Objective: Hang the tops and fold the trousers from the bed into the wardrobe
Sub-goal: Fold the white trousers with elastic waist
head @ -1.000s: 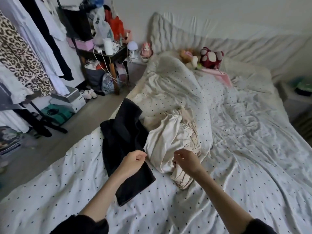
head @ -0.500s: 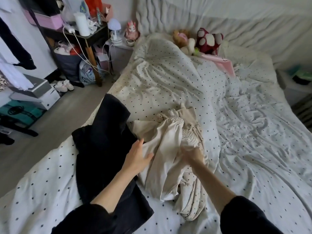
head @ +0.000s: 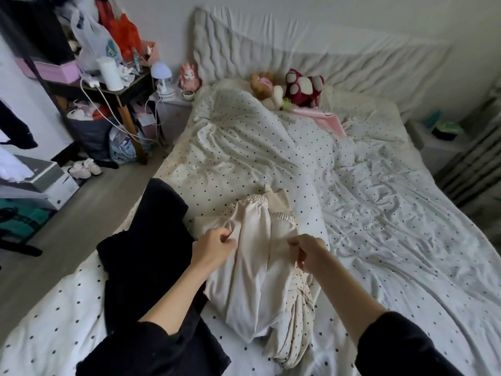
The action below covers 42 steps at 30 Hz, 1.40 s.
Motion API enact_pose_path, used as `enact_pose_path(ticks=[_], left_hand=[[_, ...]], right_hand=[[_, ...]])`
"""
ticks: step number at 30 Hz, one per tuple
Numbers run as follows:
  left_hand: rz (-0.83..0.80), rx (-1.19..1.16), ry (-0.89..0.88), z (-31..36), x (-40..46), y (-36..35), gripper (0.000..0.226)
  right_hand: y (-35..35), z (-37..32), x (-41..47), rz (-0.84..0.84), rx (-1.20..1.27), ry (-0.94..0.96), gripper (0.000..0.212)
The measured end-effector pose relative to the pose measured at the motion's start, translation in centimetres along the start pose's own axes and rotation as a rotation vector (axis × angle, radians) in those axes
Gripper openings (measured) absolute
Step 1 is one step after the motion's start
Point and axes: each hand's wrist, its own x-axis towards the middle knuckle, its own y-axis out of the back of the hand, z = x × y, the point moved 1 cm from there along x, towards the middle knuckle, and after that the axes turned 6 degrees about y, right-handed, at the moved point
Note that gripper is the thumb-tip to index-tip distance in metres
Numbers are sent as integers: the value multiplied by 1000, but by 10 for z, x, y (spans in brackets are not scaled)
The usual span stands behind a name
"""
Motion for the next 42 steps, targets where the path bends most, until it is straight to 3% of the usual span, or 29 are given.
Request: enact_pose_path(ticks=[4, 7, 12, 19, 21, 27, 30, 33, 35, 37, 40, 42], left_hand=[[-43, -277, 47, 38, -25, 35, 11], [14, -424, 65, 78, -52, 70, 5], [178, -493, -116, 160, -108, 135, 7], [323, -560, -319, 230, -190, 195, 17], [311, -516, -329, 229, -208, 196, 26], [218, -396, -308, 203, -220, 170, 36], [229, -345, -312, 192, -224, 166, 38], [214, -314, -303, 182, -221, 177, 27], [226, -308, -300, 179, -224, 187, 18], [235, -326, -321, 185, -232, 193, 13], [149, -381, -360, 213, -255, 188, 40], [57, -238, -373, 234, -266, 175, 59]], right_hand=[[20, -48, -49, -109, -15, 63, 21], [40, -88, -84, -127, 37, 185, 21], [87, -165, -163, -114, 37, 569, 28], [164, -228, -256, -100, 68, 967, 11], [188, -225, -266, -128, 65, 970, 4], [206, -198, -263, -280, -109, 891, 13], [210, -196, -264, -242, -145, 915, 10], [218, -200, -268, -162, -99, 925, 2], [221, -202, -271, -132, -98, 969, 19], [219, -202, -275, -154, -106, 997, 21], [202, -200, -275, -166, -121, 1016, 14], [189, -198, -275, -172, -184, 1056, 14]])
